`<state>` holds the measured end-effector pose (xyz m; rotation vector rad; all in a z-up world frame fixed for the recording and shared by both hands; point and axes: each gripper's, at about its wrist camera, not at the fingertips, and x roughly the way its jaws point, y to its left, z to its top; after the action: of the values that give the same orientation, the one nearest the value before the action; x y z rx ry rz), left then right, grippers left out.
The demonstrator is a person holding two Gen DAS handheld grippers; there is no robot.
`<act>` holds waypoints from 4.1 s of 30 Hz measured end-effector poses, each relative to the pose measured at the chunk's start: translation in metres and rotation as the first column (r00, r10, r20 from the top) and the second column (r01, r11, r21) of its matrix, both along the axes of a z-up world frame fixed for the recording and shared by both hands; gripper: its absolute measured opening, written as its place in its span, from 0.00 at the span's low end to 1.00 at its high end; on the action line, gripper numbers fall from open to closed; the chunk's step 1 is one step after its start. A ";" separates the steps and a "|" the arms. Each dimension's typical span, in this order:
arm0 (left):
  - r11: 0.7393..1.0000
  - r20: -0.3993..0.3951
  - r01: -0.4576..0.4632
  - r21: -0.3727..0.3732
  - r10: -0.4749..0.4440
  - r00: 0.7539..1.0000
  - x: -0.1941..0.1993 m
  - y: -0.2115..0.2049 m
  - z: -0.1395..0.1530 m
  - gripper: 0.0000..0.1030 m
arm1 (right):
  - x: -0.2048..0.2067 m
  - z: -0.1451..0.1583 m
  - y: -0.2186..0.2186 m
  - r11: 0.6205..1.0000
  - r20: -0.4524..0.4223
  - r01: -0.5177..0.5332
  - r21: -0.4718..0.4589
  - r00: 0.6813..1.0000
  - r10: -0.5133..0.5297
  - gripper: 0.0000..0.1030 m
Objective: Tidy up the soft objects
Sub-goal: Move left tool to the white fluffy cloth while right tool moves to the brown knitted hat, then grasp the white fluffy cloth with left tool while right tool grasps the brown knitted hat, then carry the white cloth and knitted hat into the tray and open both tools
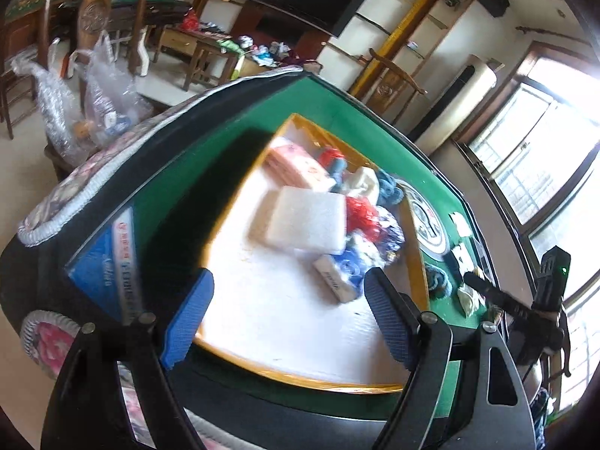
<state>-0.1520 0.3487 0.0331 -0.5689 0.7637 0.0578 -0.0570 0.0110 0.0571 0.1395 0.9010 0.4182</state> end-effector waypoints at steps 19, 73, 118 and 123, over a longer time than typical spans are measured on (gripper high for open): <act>0.901 -0.001 0.419 0.115 -0.422 0.907 0.028 -0.169 0.023 0.80 | 0.014 -0.022 -0.193 0.907 -0.112 0.398 0.137 0.916 -0.385 0.55; 0.739 -0.189 0.645 0.196 -0.617 0.764 0.145 -0.365 -0.031 0.34 | -0.022 -0.044 -0.289 0.825 -0.197 0.558 0.092 0.822 -0.534 0.71; 0.984 -0.253 0.051 0.171 -0.006 0.967 0.094 -0.032 -0.031 0.56 | -0.010 -0.006 0.091 0.965 -0.097 -0.261 -0.025 0.961 0.257 0.56; 0.993 -0.211 0.064 0.097 -0.042 0.977 0.075 -0.034 -0.025 0.66 | -0.008 -0.010 0.120 0.943 -0.075 -0.298 -0.148 0.954 0.289 0.56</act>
<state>-0.0767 0.3148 0.0077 -0.4474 0.9738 0.1082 -0.0655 0.1309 0.0472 -0.1326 1.0068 0.6206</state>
